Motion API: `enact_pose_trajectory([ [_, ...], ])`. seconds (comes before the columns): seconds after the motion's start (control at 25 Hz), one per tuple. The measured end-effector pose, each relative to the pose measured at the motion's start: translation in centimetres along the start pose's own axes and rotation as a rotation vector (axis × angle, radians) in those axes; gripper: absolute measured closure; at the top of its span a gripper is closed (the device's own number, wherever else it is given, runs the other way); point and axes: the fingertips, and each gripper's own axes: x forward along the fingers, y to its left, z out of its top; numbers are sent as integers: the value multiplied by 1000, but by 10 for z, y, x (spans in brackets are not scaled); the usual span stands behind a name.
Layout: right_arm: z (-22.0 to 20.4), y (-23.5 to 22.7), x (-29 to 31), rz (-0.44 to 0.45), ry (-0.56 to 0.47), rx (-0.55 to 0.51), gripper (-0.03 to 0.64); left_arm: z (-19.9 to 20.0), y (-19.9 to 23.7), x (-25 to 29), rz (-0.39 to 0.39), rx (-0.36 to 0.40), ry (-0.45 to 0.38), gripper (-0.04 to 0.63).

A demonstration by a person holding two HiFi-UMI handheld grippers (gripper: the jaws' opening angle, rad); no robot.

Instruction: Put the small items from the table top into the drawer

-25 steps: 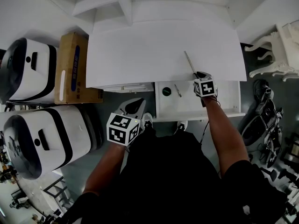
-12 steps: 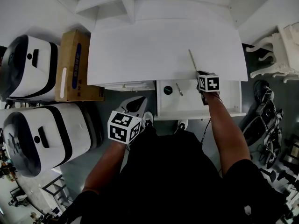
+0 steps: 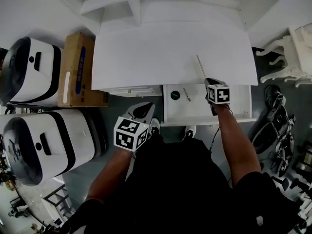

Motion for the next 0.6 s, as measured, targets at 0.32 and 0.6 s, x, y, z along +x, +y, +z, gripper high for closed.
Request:
enact_pose_trajectory([
  [0.32, -32, 45, -37, 129, 0, -83, 572, 1, -9, 8, -25, 18, 7, 591],
  [0.6, -63, 70, -61, 193, 25, -114, 572, 6, -14, 14, -42, 37, 10, 591],
])
